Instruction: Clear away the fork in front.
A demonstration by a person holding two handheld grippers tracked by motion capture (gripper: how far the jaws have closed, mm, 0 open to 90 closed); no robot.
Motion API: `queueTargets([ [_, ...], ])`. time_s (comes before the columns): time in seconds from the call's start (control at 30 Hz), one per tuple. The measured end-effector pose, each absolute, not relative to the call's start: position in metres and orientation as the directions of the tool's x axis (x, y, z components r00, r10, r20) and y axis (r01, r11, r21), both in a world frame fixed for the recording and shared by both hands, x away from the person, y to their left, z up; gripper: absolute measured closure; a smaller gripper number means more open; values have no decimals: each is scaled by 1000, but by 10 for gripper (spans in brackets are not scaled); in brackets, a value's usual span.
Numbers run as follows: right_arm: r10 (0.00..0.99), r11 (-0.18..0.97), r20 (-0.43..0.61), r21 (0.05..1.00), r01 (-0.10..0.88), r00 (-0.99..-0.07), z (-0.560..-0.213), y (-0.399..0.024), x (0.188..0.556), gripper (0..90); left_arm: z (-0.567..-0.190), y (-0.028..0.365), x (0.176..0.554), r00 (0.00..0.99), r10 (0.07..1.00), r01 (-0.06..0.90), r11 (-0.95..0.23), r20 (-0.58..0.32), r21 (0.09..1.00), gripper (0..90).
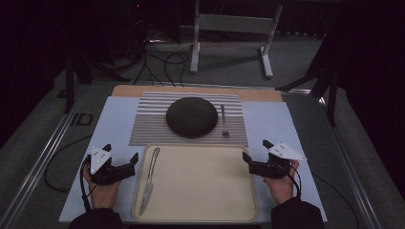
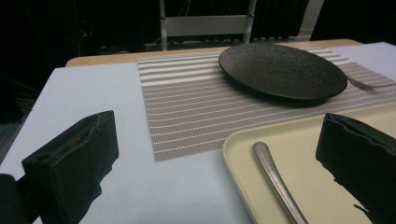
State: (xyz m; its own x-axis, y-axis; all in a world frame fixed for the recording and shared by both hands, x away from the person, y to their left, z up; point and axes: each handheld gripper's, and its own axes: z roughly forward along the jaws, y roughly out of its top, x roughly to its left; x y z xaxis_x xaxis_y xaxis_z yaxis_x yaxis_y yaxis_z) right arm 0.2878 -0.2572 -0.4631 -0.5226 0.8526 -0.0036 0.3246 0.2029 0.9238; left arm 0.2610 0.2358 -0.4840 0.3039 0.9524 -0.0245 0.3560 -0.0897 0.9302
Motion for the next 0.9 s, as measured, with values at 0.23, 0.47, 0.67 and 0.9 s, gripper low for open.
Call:
queueTargets([
  [0.23,848,227,-23,918,324,-529,-452,-241,300,92,-486,234,263,302,953,363,-99,-16,926,0],
  [0.47,855,232,-15,905,356,-518,-444,-226,317,92,-486,236,263,295,955,362,-90,-22,928,0],
  [0.67,864,215,9,897,386,-503,-433,-215,331,94,-487,236,263,296,955,365,-87,-27,927,0],
  [0.9,875,225,4,882,415,-483,-420,-203,351,95,-487,237,263,297,955,365,-84,-30,927,0],
])
